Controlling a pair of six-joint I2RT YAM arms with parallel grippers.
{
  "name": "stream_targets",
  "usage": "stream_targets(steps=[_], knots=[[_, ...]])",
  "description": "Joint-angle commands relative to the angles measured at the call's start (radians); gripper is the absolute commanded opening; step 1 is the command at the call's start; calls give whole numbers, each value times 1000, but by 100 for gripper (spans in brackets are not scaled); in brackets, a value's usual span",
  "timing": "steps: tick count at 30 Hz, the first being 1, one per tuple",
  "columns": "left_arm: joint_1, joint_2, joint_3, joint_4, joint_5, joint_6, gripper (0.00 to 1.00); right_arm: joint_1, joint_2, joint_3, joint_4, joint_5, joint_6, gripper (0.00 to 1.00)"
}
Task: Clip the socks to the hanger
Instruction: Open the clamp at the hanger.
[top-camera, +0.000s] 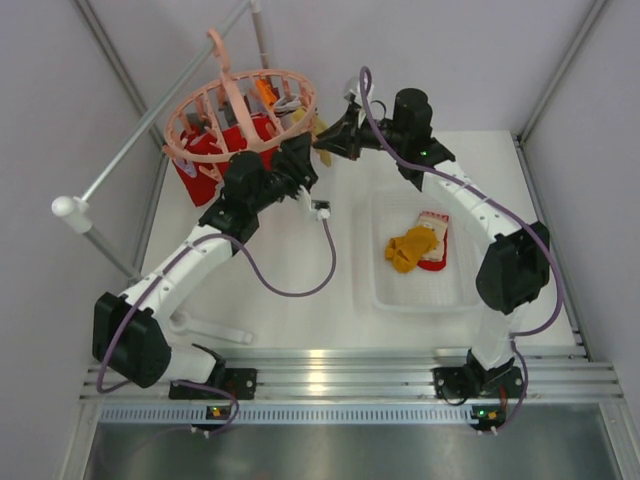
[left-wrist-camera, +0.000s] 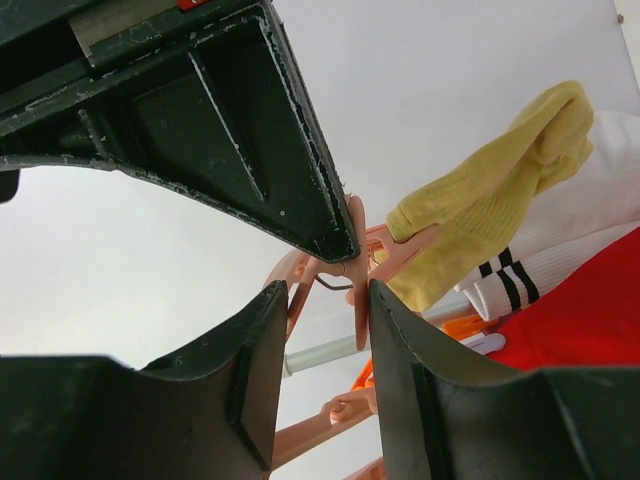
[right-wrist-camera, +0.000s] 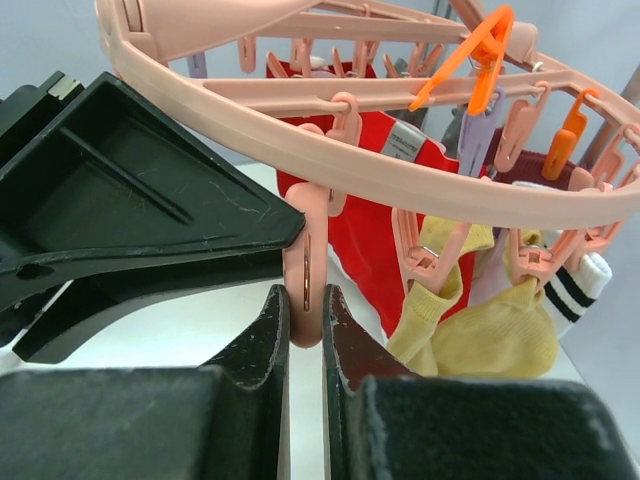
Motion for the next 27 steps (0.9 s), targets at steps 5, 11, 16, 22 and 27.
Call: stream_targets(steps=[5,11,16,22,27], knots=[[6,39,81,74,8,43,42,21,-38,-4,-26,16,-90,0],[11,51,107,68,-6,43,44,22,-40,-7,-39,30,-113,0],[15,63,111,76,-8,51,44,25,-44,-9,-49,14,-128,0],[25,76,115,80,1,60,25,25,-52,-14,-51,-13,-128,0],[26,73,112,80,1,53,0,22,-57,-15,-53,-26,-118,29]])
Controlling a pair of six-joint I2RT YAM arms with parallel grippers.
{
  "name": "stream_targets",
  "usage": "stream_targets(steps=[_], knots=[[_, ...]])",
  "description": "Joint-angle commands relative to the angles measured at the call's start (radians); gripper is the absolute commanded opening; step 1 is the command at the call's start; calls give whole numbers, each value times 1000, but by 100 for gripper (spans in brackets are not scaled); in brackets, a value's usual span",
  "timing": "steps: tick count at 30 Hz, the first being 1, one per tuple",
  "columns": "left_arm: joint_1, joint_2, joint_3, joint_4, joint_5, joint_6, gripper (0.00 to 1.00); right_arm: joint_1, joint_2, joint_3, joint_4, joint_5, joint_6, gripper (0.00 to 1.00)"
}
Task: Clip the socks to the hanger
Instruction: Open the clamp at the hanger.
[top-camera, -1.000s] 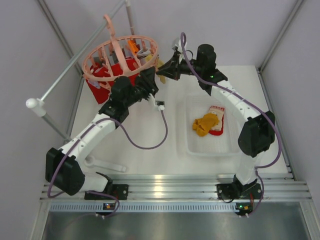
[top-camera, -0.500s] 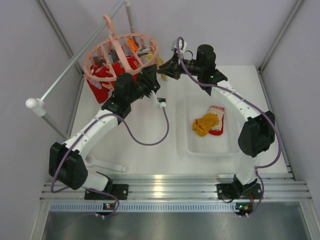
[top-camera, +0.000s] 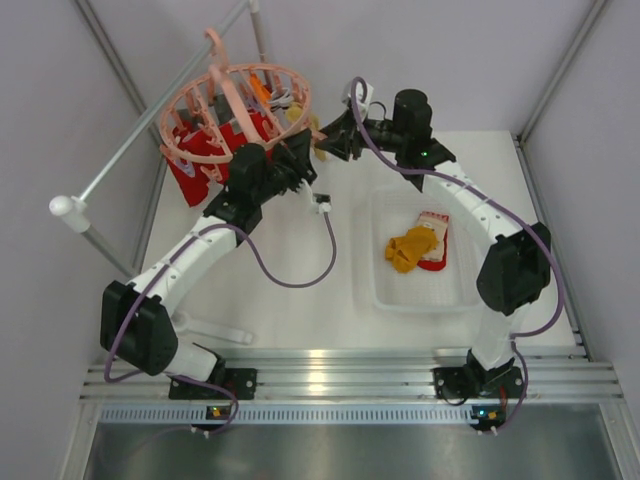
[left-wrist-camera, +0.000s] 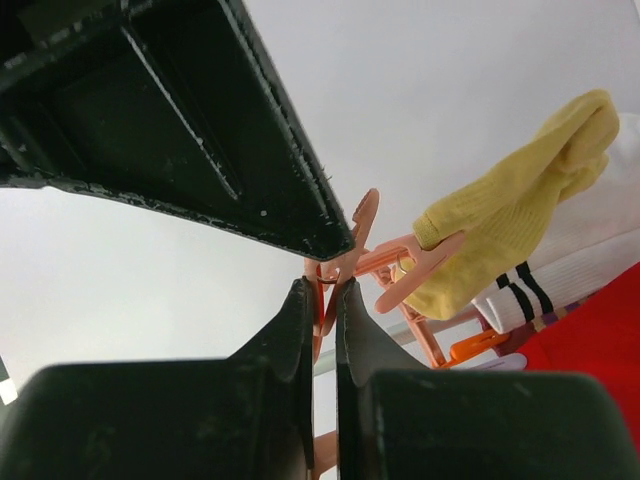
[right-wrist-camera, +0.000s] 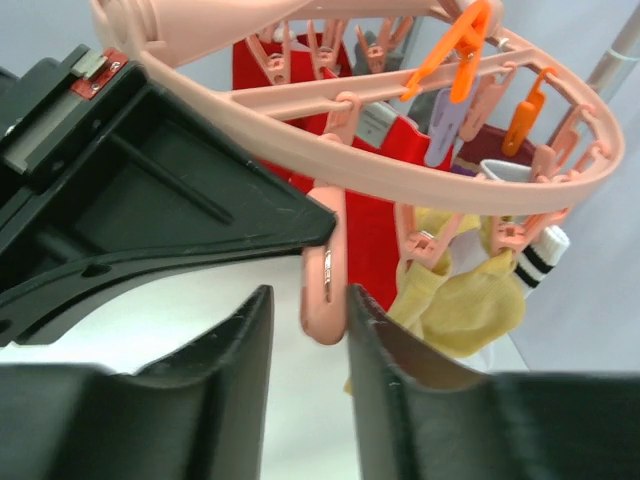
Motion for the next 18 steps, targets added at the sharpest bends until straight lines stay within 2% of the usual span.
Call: stream_targets(steps=[1,2,4,5,7,8,9,13,18], knots=[[6,-3,54,91,8,-9,0,18,-52,-8,-30,-87,6,36],[6,-4,54,91,11,-13,0,16,-52,-10,-26,-87,21,46],[6,-9,53,86,12,-17,0,1,-55,-11,-14,-74,51,56],[6,-9,51,85,17,-20,0,-7,-53,-11,3,-72,85,65],[6,-14,51,83,17,-23,0,-39,-58,-11,16,-63,120,73],[8,-15,50,82,18,-27,0,-51,-69,-14,16,-60,143,85],[9,-18,48,80,21,-27,0,-60,-73,-14,3,-58,145,89],[15,-24,39,77,35,-26,0,-134,-133,-65,-78,-40,121,94],[25,-26,36,74,46,-24,0,-212,-239,-198,-320,-20,-7,95]])
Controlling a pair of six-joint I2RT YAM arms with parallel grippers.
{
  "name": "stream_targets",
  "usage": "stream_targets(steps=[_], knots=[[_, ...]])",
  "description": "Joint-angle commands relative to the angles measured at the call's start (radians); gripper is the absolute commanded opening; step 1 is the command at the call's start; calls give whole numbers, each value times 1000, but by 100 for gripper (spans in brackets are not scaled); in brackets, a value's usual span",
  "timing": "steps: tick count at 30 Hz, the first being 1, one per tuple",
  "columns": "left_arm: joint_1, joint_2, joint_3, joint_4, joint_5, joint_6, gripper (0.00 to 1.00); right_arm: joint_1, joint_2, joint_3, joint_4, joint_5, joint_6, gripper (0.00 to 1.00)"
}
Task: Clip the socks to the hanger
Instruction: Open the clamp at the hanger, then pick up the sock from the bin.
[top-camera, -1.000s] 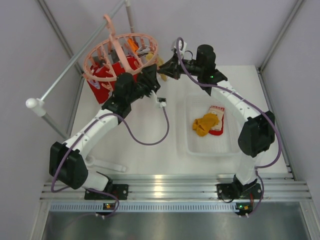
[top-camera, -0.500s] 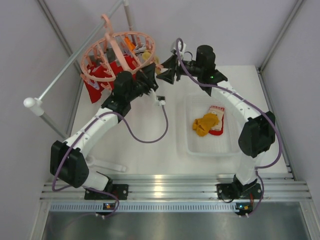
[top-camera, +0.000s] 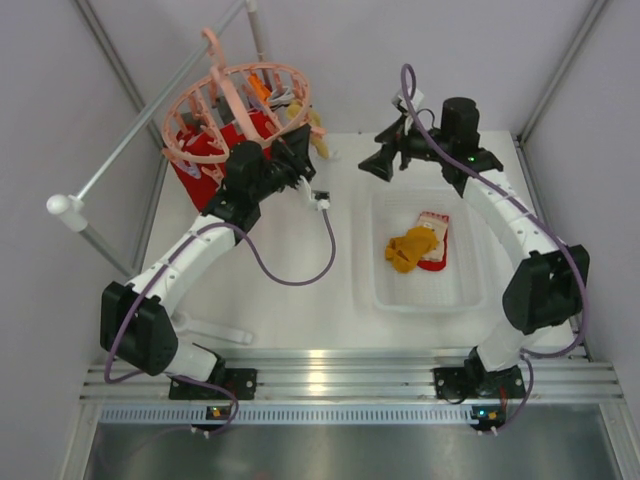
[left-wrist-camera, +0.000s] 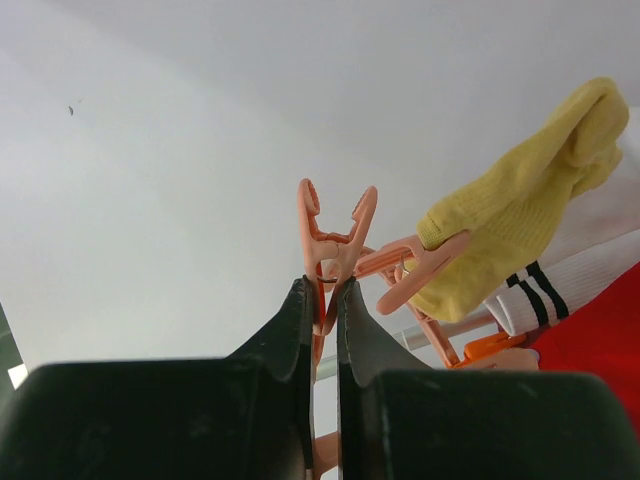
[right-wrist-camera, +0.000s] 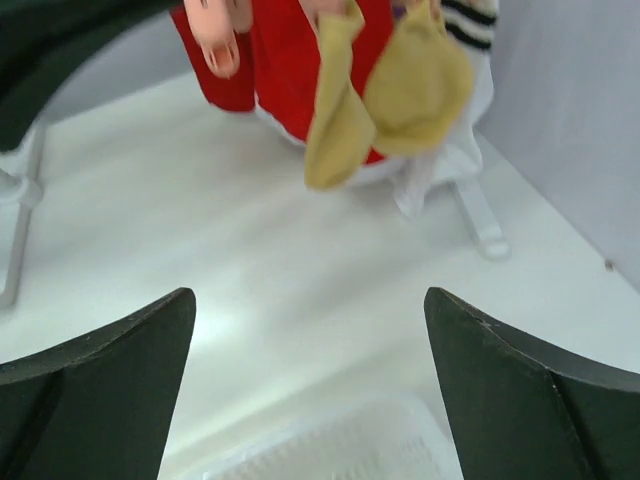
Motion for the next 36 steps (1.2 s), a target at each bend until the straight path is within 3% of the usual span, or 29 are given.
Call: stream_targets(steps=[1,4,9,11,15,23,36], knots=[[15,-29,18,52,24,-12,0,-60,-133,-75,-168,13,-94,95],[18,-30,12,50,27,-11,0,-80,-211,-197,-265,132,-137,90],[19,-35,7,49,31,-12,0,-88,-325,-438,-273,523,70,69],[19,-35,6,49,36,-11,0,-88,-369,-517,-282,606,192,62],[19,-36,4,47,39,-11,0,-86,-417,-603,-345,732,357,59],[19,-39,3,45,38,-12,0,-88,-403,-701,-320,801,535,45],[24,-45,-2,42,33,-28,0,-88,-219,-683,-187,837,623,40]])
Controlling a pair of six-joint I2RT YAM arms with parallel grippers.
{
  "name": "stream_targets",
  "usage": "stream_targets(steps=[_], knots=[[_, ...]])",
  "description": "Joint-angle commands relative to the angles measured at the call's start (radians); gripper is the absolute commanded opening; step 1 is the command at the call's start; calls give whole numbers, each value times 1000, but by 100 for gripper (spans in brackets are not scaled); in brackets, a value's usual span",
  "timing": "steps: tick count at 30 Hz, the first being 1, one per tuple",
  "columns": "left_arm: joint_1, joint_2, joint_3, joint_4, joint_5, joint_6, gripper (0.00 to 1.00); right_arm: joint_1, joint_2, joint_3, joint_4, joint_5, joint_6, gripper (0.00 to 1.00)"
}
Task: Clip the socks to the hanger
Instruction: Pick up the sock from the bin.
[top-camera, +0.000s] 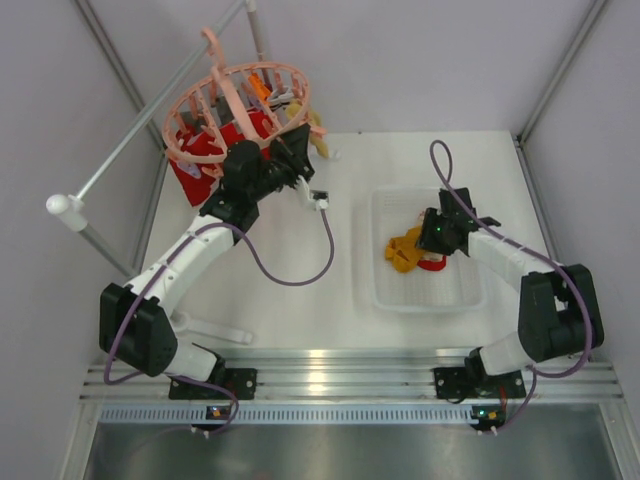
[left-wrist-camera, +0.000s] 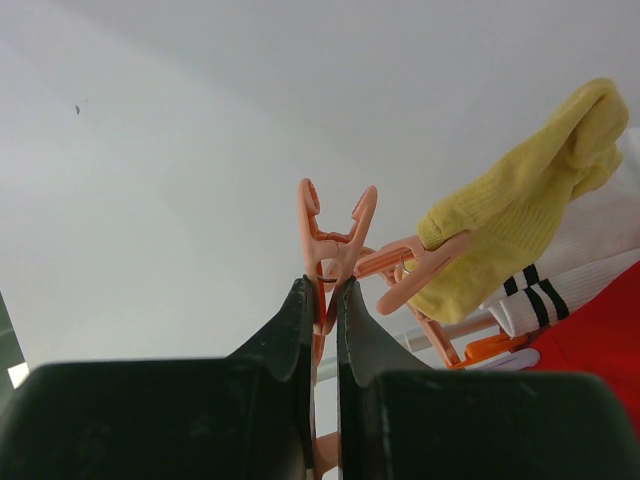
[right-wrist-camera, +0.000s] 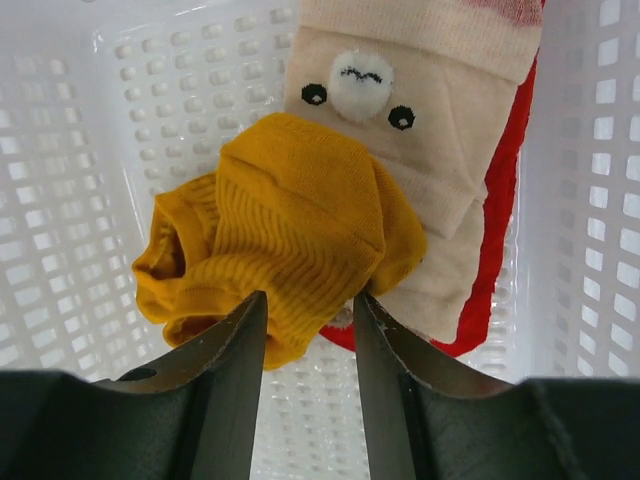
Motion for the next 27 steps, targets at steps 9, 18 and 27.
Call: stream_targets(steps=[9,18,27], knots=[[22,-43,-8,40,14,-27,0,-3,18,46,98,-34,10,1],[28,-43,-13,32,22,-25,0,-5,-140,83,158,-210,-153,0],[28,-31,-8,32,25,-27,0,-9,-98,150,155,-235,-149,0]])
